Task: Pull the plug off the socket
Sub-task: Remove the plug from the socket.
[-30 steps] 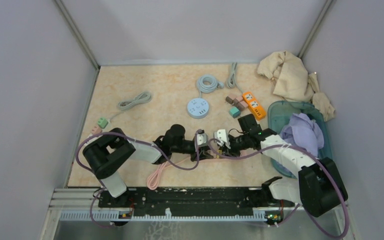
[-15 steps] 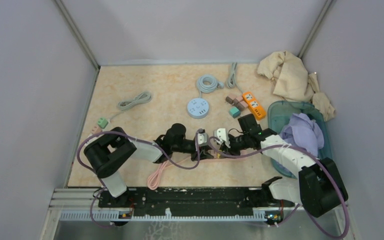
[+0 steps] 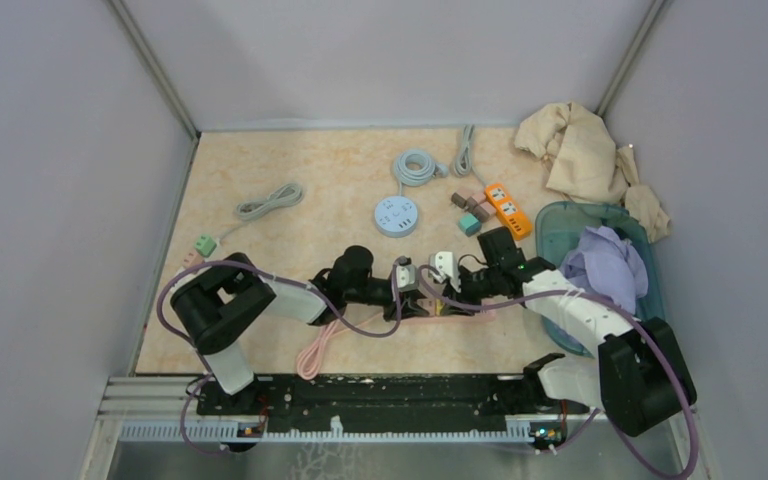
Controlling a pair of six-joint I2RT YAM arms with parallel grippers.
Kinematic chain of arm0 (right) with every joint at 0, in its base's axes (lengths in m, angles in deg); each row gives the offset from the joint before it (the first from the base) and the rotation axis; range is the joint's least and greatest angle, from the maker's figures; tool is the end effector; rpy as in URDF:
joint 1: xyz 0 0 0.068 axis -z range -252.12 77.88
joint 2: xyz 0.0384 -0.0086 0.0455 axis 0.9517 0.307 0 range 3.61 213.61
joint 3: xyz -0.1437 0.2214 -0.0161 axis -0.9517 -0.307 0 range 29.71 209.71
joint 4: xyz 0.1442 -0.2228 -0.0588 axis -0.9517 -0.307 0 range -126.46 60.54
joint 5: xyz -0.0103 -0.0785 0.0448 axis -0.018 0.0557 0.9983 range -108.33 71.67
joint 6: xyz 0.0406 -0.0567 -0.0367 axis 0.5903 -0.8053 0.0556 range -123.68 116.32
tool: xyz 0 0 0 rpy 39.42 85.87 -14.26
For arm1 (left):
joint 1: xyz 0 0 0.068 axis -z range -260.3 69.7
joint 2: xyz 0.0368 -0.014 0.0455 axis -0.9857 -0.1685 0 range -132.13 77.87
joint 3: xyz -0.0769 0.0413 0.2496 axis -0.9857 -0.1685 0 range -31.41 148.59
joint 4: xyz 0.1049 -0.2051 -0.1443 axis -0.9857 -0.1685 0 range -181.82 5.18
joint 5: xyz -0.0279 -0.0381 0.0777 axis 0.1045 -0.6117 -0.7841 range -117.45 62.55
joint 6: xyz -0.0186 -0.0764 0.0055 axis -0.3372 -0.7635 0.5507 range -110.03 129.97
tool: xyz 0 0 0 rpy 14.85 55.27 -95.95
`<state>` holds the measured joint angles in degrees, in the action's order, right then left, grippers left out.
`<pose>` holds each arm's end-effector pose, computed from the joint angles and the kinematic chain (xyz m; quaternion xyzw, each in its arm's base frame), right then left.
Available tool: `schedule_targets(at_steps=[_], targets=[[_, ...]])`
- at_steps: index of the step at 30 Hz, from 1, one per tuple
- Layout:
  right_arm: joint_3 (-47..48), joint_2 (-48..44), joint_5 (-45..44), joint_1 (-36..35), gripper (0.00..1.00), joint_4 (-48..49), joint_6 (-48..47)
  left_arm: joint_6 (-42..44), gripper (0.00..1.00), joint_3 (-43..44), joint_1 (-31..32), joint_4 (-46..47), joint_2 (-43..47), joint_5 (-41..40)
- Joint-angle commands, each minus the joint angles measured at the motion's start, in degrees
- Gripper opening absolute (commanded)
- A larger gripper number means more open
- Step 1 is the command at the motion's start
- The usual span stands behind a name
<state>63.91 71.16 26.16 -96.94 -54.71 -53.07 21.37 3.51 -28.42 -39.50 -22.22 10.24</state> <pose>0.1916 0.1408 0.1544 -0.6192 0.6488 0.3029 0.3222 0.1814 -0.2982 0.1144 0.5643 0.5620 -0.4362 0.4188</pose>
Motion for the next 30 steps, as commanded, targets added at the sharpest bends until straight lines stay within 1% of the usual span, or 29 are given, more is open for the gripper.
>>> schedule_targets(at_steps=[1,4,9,10,12,15,24,26,27,30], targets=[[6.6,-4.4,7.9,1.4,0.00,11.3,2.0,0.8,0.01,-0.8,0.8,-10.1,-4.8,-2.3],[6.8,-4.8,9.2,1.5,0.00,8.3,-1.4,0.6,0.01,-0.8,0.7,-9.9,-4.8,-2.0],[7.1,-5.0,18.0,1.5,0.00,1.6,-9.2,0.5,0.01,-0.5,0.6,-10.2,-4.8,-1.8],[6.9,-5.1,19.7,1.5,0.00,1.5,-9.5,0.4,0.01,-0.4,0.6,-10.2,-4.8,-1.7],[6.1,-5.3,20.7,1.2,0.00,4.0,-6.8,0.5,0.01,-0.4,0.6,-10.2,-4.9,-1.7],[5.9,-5.5,19.0,1.1,0.00,8.5,-1.2,0.3,0.01,-0.5,0.6,-10.1,-5.0,-1.7],[8.5,-6.3,15.5,2.6,0.00,5.6,-0.7,-0.3,0.01,-1.0,0.6,-10.1,-3.5,-2.5],[8.8,-6.7,15.4,3.8,0.00,5.4,-0.4,-0.9,0.05,-1.1,0.6,-9.7,-2.9,-2.8],[8.8,-7.0,15.3,4.6,0.00,5.9,0.1,-1.3,0.09,-1.2,0.6,-9.4,-2.5,-3.0],[8.4,-7.7,15.1,6.7,0.00,8.1,2.9,-2.9,0.31,-1.4,0.6,-7.5,-0.8,-3.6]])
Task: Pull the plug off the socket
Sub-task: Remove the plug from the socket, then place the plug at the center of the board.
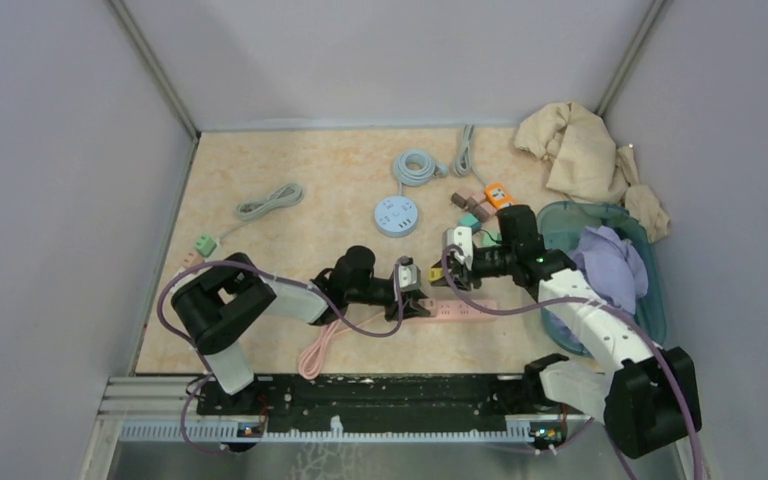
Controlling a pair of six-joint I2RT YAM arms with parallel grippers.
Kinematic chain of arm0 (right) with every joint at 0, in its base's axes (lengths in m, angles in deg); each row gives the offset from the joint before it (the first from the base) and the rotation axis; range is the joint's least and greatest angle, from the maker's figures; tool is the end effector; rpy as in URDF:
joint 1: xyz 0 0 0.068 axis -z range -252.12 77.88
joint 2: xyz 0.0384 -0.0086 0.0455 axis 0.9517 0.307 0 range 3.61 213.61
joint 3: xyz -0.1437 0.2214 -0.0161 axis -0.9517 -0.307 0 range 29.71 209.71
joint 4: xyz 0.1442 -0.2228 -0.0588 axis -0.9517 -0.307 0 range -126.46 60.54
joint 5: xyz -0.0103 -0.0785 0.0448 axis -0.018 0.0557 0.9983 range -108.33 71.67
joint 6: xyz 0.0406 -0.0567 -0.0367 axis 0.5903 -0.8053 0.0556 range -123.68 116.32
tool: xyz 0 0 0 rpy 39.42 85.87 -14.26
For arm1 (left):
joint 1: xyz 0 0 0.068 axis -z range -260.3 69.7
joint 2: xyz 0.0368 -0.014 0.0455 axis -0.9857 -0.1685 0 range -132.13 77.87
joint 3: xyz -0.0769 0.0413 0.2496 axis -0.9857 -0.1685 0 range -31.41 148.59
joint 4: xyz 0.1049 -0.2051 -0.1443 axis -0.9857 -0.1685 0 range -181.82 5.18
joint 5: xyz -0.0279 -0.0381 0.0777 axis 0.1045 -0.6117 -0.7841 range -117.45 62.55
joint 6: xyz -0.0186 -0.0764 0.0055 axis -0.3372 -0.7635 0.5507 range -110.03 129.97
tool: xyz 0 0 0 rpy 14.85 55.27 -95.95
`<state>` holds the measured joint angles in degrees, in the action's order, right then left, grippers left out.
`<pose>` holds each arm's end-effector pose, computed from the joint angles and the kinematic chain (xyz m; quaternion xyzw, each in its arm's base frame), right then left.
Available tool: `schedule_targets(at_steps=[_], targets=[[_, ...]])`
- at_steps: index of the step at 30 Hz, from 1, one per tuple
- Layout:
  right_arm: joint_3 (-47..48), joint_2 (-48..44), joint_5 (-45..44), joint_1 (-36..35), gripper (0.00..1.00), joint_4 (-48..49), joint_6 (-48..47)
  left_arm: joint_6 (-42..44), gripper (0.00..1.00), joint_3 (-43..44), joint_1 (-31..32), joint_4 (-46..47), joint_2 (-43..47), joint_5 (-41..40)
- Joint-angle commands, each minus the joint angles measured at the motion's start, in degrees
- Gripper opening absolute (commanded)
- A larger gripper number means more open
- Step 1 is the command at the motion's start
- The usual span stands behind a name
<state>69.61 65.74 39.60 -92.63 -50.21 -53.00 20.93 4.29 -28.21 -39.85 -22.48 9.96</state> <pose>0.2054 0.1380 0.2229 -0.6176 0.5473 0.3434 0.4485 0.1826 -0.3013 0.1160 0.5623 0.5635 -0.4371 0.4185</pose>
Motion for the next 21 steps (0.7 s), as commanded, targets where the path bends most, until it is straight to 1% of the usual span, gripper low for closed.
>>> schedule_targets(at_steps=[1,4,5,6,8,13,16,18,21], targets=[[2.6,-2.3,1.3,3.2,0.00,4.2,3.6,-2.9,0.38,-2.2,0.4,-6.7,0.0,-3.5],[2.4,-2.3,0.1,4.6,0.00,5.7,6.0,-4.3,0.58,-1.5,0.5,-6.2,1.5,-4.3],[2.3,-2.3,-0.2,5.1,0.00,6.3,6.4,-4.6,0.63,-1.0,0.5,-6.4,2.0,-4.6],[2.2,-2.3,-0.5,5.6,0.00,7.0,7.7,-4.8,0.68,-0.5,0.5,-6.8,2.5,-4.9],[1.9,-2.2,-1.4,6.8,0.00,8.7,9.9,-5.2,0.74,0.6,0.5,-7.7,3.4,-5.2],[0.5,-2.1,-3.7,10.6,0.00,15.5,17.6,-5.7,0.82,2.0,0.4,-9.2,7.5,-6.1],[-0.4,-1.0,-4.7,13.5,0.00,19.8,23.3,-5.3,0.85,3.9,0.3,-14.1,11.2,-7.9],[-0.5,0.3,-5.3,15.3,0.00,22.0,26.8,-4.8,0.85,6.6,-0.2,-20.2,14.2,-8.3],[0.2,2.8,-6.5,16.7,0.00,23.5,30.8,-4.1,0.85,13.5,-2.2,-35.4,17.7,-9.4]])
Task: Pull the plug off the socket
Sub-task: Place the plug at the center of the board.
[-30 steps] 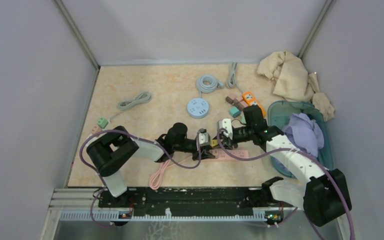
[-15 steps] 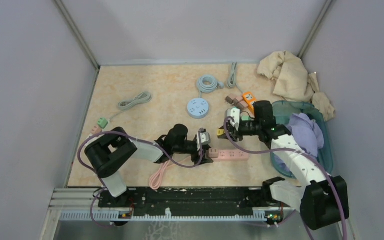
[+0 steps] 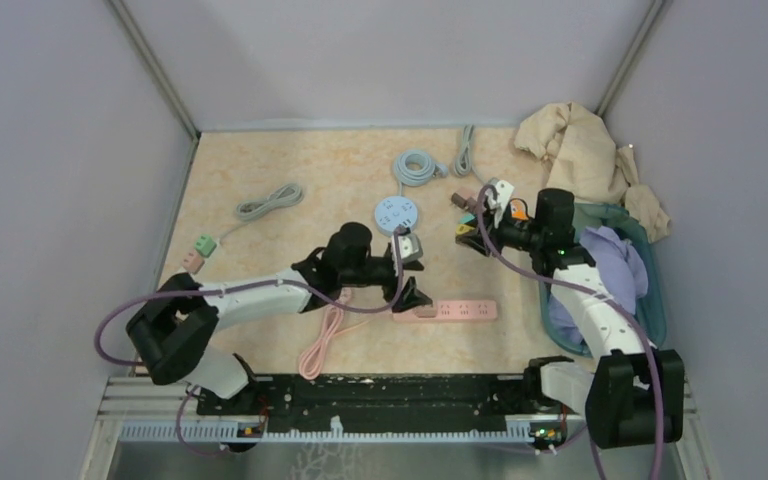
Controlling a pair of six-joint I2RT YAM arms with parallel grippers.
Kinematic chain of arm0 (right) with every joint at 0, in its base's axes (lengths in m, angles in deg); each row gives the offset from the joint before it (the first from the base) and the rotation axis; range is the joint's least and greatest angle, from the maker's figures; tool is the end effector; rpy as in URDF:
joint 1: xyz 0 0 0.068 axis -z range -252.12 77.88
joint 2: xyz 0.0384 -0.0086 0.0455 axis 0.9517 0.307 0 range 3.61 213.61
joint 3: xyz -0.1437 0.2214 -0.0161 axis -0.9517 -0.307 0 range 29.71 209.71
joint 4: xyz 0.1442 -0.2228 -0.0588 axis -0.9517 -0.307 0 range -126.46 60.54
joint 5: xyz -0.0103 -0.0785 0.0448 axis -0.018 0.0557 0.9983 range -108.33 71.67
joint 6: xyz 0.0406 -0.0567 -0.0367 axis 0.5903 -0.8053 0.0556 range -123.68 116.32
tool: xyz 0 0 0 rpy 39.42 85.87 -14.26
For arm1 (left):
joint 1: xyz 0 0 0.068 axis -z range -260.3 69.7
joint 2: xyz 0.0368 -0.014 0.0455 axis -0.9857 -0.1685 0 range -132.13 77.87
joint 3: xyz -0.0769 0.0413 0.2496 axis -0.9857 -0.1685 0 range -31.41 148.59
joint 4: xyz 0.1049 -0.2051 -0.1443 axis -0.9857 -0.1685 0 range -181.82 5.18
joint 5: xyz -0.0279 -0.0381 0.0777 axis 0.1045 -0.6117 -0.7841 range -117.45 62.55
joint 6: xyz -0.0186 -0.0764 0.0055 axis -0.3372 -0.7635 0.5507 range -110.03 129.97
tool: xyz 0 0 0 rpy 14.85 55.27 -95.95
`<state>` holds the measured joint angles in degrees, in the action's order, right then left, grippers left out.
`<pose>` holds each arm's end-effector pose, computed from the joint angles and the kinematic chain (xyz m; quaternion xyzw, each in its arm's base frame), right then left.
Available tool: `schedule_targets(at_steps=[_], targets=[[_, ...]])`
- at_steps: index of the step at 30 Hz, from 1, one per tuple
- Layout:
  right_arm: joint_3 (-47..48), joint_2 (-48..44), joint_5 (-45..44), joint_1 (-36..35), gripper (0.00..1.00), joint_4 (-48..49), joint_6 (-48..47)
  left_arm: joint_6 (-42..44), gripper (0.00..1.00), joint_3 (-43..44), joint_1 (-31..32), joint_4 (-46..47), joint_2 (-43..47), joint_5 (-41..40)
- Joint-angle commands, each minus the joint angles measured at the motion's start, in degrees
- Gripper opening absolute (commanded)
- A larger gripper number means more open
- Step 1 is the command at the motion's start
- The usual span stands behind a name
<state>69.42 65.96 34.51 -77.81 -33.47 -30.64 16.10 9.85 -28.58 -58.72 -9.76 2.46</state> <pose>0.2569 0.0798 0.2449 -0.4384 0.6657 0.2855 0.5320 0.1927 -0.2987 0.1787 0.5125 0.6225 -0.4092 0.4271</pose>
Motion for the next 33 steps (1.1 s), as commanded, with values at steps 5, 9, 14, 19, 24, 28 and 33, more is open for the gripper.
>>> schedule_targets(at_steps=[5,9,14,19,24,28,33], targets=[[3.6,7.4,-3.9,2.0,0.00,6.1,11.1,1.1,0.88,20.7,-6.3,-35.3,9.6,-5.2],[12.5,14.4,-5.5,2.0,0.00,-1.8,9.9,7.2,0.97,23.4,-8.5,-42.3,11.5,-12.2],[21.8,23.6,-8.9,1.3,0.01,-5.9,10.7,7.1,1.00,15.7,-9.7,-34.9,16.3,-19.6],[30.3,32.8,-9.8,0.2,0.18,-10.4,8.6,7.7,1.00,9.3,-12.4,-29.9,17.3,-22.8],[33.4,39.4,-12.0,-0.5,0.19,-8.9,11.5,8.1,1.00,9.9,-12.4,-31.5,16.9,-25.8],[33.3,42.5,-14.2,-2.8,0.24,-5.5,16.1,9.5,1.00,10.0,-12.4,-32.4,16.7,-28.0],[38.3,47.8,-22.4,-6.4,0.32,-6.7,21.7,10.1,1.00,9.6,-12.4,-32.8,16.1,-29.0]])
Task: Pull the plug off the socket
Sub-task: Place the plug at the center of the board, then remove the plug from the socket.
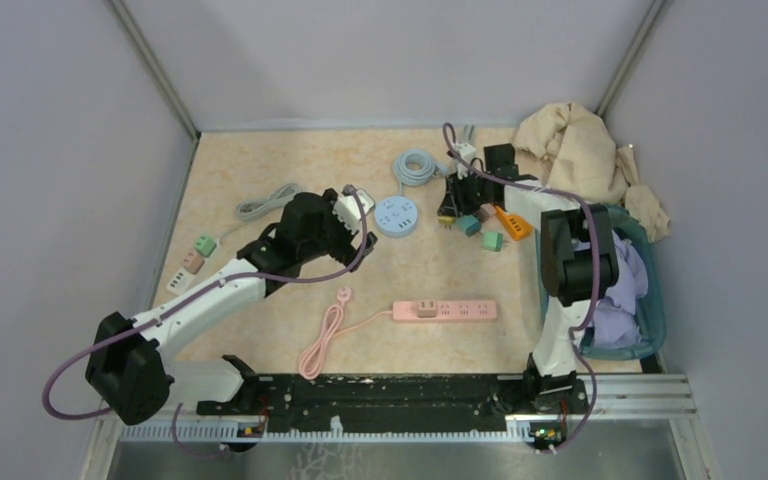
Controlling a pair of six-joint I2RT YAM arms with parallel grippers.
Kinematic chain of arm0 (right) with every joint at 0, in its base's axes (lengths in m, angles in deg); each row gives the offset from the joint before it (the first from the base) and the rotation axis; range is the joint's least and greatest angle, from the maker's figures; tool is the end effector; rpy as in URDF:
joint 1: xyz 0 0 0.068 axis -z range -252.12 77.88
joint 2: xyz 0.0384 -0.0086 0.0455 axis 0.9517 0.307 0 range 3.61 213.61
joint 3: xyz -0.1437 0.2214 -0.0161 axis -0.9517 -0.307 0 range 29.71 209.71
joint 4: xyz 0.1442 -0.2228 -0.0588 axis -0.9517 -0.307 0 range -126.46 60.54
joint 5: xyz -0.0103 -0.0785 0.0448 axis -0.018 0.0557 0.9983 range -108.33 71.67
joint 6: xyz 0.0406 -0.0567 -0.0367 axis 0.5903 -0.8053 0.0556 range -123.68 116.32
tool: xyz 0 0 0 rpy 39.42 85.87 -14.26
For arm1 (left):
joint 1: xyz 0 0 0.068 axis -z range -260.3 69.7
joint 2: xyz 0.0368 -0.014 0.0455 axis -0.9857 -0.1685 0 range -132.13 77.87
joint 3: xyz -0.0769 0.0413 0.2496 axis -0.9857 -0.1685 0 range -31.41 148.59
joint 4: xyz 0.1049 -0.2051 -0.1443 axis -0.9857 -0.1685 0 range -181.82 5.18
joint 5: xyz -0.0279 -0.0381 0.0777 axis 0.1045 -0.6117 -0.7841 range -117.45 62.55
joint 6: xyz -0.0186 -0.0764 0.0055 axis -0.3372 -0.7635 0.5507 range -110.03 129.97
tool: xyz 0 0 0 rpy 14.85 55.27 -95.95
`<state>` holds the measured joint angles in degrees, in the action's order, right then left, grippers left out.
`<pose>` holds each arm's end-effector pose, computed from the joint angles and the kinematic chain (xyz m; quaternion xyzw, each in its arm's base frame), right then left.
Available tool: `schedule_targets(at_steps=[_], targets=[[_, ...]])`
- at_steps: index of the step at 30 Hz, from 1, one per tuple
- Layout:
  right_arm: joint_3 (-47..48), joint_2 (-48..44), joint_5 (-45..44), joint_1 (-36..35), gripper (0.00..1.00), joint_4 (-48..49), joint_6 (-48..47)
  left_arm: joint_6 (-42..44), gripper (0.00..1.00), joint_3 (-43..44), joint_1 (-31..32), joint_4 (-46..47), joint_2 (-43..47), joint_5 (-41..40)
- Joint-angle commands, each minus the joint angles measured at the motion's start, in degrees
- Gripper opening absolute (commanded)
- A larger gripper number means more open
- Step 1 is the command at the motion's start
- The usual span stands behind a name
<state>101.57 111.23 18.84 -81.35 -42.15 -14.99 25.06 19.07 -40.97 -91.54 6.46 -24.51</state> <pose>0.4128 0.1085 0.1602 -0.2692 0.8519 0.2919 0.3415 0.2488 -0.2084 0.2544 0.4029 0.7546 -0.1302 0.5013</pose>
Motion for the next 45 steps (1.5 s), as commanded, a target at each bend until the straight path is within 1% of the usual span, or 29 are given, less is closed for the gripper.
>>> schedule_targets(at_steps=[1,5,8,14,17,20,26,29,33,35,37,38,40,42,45], targets=[[6.9,3.2,-8.6,-3.1,0.34,1.5,6.8,1.3,1.00,0.4,0.0,-0.2,-0.3,-2.1],[5.5,2.9,-12.9,-3.1,0.43,2.9,6.6,1.5,1.00,0.4,0.0,-0.2,-0.9,-2.8],[4.3,1.4,-16.3,-3.1,0.48,3.4,5.1,1.6,1.00,0.3,-0.1,-0.3,-1.0,-2.9],[1.4,-5.0,-15.6,-3.1,0.48,3.5,1.8,1.7,1.00,0.2,0.0,-0.2,-0.9,-3.1],[-1.5,-10.8,-11.3,-3.2,0.47,4.0,-1.0,1.9,1.00,0.1,0.0,-0.2,-0.5,-3.2],[-4.5,-17.6,-4.6,-3.1,0.46,4.6,-3.8,2.1,1.00,-0.3,0.0,0.0,-0.1,-3.6],[-10.2,-28.2,11.0,-3.0,0.45,4.7,-9.8,2.6,1.00,-0.6,0.1,0.0,-0.3,-4.2],[-14.0,-33.8,18.0,-3.0,0.45,6.5,-11.7,3.0,1.00,-0.6,0.1,-0.1,-0.4,-4.7],[-20.3,-40.4,28.3,-3.1,0.56,7.2,-16.5,3.9,1.00,-0.9,0.1,-0.3,0.1,-6.5],[-23.6,-43.7,32.8,-3.1,0.62,8.2,-18.3,4.3,1.00,-1.2,0.2,-0.2,0.5,-7.1],[-25.8,-45.7,37.6,-3.1,0.63,7.3,-21.2,4.7,1.00,-1.2,0.2,-0.1,0.5,-7.5],[-26.0,-45.8,39.8,-3.0,0.64,4.5,-24.5,4.7,1.00,-1.2,0.2,-0.2,0.5,-7.7],[-26.6,-46.2,42.5,-3.1,0.69,-2.2,-31.9,5.0,1.00,-1.2,0.2,-0.4,0.5,-8.1],[-28.4,-46.7,42.8,-3.1,0.73,-3.2,-35.0,5.2,1.00,-1.2,0.2,-0.5,0.5,-8.6],[-30.7,-46.8,42.0,-3.0,0.77,-3.7,-38.2,5.6,1.00,-1.1,0.2,-0.6,1.0,-8.7]])
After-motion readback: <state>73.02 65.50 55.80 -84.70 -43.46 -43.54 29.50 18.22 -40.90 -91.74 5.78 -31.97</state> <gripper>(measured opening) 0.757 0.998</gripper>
